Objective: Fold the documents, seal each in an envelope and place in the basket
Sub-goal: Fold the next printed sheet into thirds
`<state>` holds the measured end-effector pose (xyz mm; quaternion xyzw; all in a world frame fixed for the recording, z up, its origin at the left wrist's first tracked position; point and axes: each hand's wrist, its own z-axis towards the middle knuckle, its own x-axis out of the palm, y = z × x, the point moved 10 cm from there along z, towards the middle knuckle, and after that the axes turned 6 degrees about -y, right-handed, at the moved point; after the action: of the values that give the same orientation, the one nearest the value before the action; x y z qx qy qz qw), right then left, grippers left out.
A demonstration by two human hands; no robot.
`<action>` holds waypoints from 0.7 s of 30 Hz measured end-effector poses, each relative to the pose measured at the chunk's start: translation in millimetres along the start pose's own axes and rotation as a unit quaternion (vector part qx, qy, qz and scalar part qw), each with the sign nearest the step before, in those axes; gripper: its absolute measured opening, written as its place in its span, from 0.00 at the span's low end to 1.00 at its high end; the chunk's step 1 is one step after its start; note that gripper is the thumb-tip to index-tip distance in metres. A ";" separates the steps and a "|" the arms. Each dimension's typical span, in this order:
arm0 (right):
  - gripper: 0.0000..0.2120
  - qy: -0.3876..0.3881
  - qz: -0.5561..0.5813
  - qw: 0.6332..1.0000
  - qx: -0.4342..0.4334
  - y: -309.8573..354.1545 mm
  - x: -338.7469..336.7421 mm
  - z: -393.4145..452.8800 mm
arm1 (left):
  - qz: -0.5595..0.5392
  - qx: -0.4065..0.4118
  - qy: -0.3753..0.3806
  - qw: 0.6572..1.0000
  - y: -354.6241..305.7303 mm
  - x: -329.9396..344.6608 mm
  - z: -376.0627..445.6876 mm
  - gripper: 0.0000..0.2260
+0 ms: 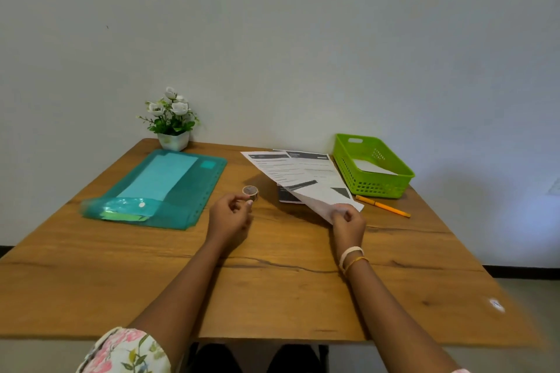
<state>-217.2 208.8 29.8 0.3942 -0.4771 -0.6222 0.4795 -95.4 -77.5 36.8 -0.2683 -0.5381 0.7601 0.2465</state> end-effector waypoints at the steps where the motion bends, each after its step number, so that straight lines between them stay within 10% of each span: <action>1: 0.13 0.001 0.026 1.000 0.006 3.9 -7.5 -0.2 | -0.038 -0.030 0.011 0.999 3.0 1.4 0.4 0.05; 7: 0.10 0.086 0.007 0.995 0.047 -7.7 -27.7 0.3 | -0.136 -0.170 0.074 0.973 22.4 3.3 -1.2 0.20; 21: 0.14 0.105 -0.044 0.992 0.046 2.9 -52.5 -6.4 | 0.120 -0.020 0.089 0.989 1.6 -9.4 -25.1 0.22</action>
<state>-198.4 258.3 32.8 0.4995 -0.4347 -0.5753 0.4801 -71.7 -67.0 29.6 -0.4025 -0.4931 0.7461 0.1954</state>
